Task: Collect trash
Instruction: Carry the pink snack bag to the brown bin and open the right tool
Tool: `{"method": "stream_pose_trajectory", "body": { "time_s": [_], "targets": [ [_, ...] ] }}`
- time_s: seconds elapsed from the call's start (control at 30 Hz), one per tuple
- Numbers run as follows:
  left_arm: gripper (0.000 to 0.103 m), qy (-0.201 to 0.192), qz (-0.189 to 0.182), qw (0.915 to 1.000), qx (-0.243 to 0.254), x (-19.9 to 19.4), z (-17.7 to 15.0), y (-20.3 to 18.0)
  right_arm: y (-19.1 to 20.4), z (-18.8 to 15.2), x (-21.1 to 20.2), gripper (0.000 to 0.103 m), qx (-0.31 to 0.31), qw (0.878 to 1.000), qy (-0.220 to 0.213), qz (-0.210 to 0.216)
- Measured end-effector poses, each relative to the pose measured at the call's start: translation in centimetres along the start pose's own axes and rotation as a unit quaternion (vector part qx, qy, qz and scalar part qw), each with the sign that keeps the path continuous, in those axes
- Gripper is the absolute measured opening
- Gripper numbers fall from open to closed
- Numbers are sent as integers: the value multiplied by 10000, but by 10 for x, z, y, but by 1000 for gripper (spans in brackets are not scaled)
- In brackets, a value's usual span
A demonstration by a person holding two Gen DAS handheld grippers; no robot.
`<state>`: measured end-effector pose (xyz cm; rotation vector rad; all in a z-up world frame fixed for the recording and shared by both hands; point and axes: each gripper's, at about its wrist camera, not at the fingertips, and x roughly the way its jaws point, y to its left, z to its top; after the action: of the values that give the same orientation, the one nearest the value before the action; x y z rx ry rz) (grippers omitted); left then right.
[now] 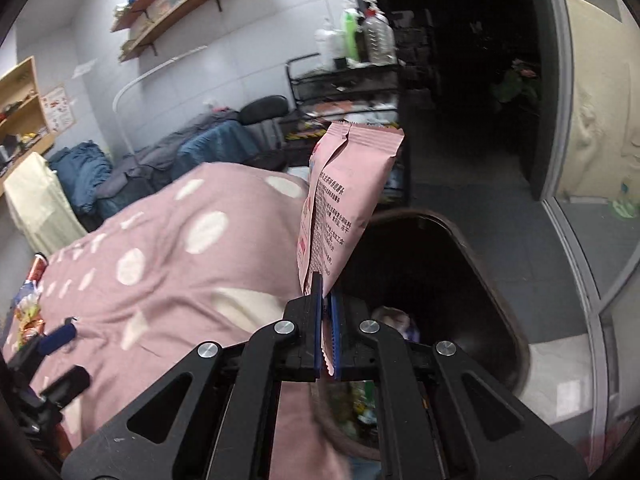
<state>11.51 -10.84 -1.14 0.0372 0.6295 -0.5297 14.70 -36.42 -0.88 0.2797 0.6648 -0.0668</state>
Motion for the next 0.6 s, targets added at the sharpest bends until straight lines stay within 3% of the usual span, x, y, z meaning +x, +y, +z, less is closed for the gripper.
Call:
{"method": "stream_pose_trajectory", "body": {
  "time_s": [0.23, 0.4, 0.43, 0.5, 0.53, 0.57, 0.6],
  "targets": [
    [97, 81, -205, 9996, 181, 11, 0, -28, -53, -16, 17, 5, 252, 9982, 407, -374],
    [97, 98, -236, 9993, 270, 12, -2, -40, -68, -26, 28, 8, 345, 9963, 574, -537],
    [97, 97, -236, 9993, 267, 11, -3, -42, -71, -28, 32, 13, 384, 9958, 634, -536],
    [97, 99, -244, 9994, 244, 11, -2, -43, -74, -32, 36, 39, 466, 9945, 729, -590],
    [97, 100, -246, 9994, 235, 11, -2, -43, -75, -35, 36, 62, 515, 9942, 711, -614],
    [97, 98, -243, 9994, 230, 10, -3, -44, -76, -37, 35, 72, 538, 9943, 663, -645],
    [97, 95, -237, 9994, 224, 9, -3, -44, -77, -39, 34, 73, 540, 9943, 633, -667]
  ]
}}
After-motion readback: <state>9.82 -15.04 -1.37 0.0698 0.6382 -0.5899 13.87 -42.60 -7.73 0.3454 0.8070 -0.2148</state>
